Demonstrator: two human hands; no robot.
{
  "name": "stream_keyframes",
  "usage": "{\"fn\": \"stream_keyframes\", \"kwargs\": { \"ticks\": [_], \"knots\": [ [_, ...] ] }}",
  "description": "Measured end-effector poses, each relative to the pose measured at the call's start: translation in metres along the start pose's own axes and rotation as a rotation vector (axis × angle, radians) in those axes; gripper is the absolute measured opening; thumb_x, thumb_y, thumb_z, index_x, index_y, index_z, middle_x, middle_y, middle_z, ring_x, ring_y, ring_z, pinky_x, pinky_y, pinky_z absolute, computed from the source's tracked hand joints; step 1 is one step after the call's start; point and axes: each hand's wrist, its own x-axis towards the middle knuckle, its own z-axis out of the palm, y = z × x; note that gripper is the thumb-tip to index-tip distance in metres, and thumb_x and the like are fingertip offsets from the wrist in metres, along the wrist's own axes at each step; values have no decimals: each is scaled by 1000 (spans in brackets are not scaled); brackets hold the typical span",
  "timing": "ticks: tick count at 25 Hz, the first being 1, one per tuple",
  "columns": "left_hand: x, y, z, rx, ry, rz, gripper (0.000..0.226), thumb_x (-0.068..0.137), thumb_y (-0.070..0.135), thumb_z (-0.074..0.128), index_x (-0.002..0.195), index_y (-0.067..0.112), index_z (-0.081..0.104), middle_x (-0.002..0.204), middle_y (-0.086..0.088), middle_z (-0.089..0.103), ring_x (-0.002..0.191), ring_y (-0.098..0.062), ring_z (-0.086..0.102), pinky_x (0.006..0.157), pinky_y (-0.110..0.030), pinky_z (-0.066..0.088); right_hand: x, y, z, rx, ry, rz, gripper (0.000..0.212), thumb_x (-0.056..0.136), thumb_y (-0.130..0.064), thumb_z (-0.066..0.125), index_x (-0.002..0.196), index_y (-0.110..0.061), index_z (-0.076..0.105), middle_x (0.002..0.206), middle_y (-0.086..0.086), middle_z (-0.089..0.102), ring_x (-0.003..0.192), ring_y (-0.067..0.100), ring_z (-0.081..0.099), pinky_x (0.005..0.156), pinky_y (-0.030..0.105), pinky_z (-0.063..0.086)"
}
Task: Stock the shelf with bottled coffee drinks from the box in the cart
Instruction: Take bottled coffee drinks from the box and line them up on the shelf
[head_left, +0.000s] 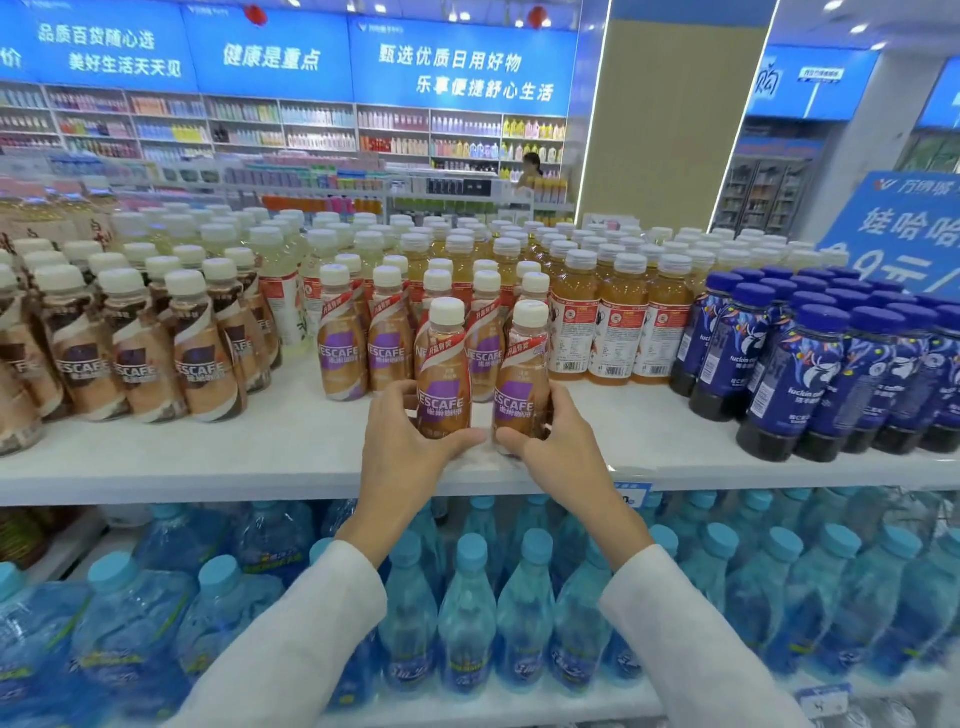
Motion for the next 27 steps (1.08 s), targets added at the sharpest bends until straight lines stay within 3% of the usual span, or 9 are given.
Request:
{"fn": "stream_keyframes", "kwargs": {
  "ticks": [3,6,8,12,15,18,21,23,27],
  "knots": [
    [2,-4,-7,-55,-62,-33,78,66,40,94,129,29,50,123,10,61,109,-9,62,79,-14,48,-3,2,-4,15,-27,0,64,79,-34,85,126,-42,41,109,-34,53,95,-15,56,73,7,42],
    [2,-8,-12,-80,-51,-45,66,72,29,93,125,31,54,118,12,67,105,-6,66,86,-23,55,-4,7,-5,38,83,0,71,72,-41,90,129,-36,48,112,-27,58,98,-10,58,74,10,44],
    [0,-7,-10,-79,-25,-39,66,70,31,94,123,31,55,112,16,67,99,-1,66,81,-20,55,-5,9,-4,30,98,-9,66,75,-39,88,130,-32,52,110,-23,62,97,-9,60,75,11,47],
    [-4,-5,-8,-96,-20,-36,67,69,36,94,125,32,55,108,22,64,99,4,64,77,-13,50,-2,9,-8,4,-47,-33,61,89,-27,77,143,-27,50,129,-14,64,110,1,61,94,20,52],
    [-5,-5,-9,-106,-29,-29,69,71,36,93,128,29,56,112,19,65,101,2,64,80,-15,52,-4,7,-10,16,-121,-34,66,88,-28,78,146,-29,46,135,-14,60,120,3,58,104,29,51],
    [-7,-4,-10,-96,-36,-16,69,72,36,92,130,28,56,113,18,66,101,2,65,79,-14,51,-12,7,-2,28,17,-60,74,75,-40,88,138,-31,51,126,-15,60,111,1,60,88,19,52],
    [-8,-2,-11,-102,-39,-21,67,74,36,90,131,29,55,113,18,65,101,3,64,77,-11,50,-15,5,8,51,100,-50,62,79,-32,86,134,-30,57,114,-19,65,100,-6,63,73,4,49],
    [-10,-2,-14,-97,-34,-22,62,77,36,89,129,33,55,113,19,65,100,6,63,77,-9,48,-15,5,14,59,76,-62,57,83,-27,82,135,-29,58,113,-19,66,98,-9,62,72,1,47],
    [-9,-8,-35,-61,-26,-26,59,77,36,88,124,39,54,106,30,63,93,12,62,67,-3,48,-11,-2,31,31,42,-96,57,85,-24,81,137,-28,57,121,-14,65,103,-3,62,78,6,48]
  ]
}}
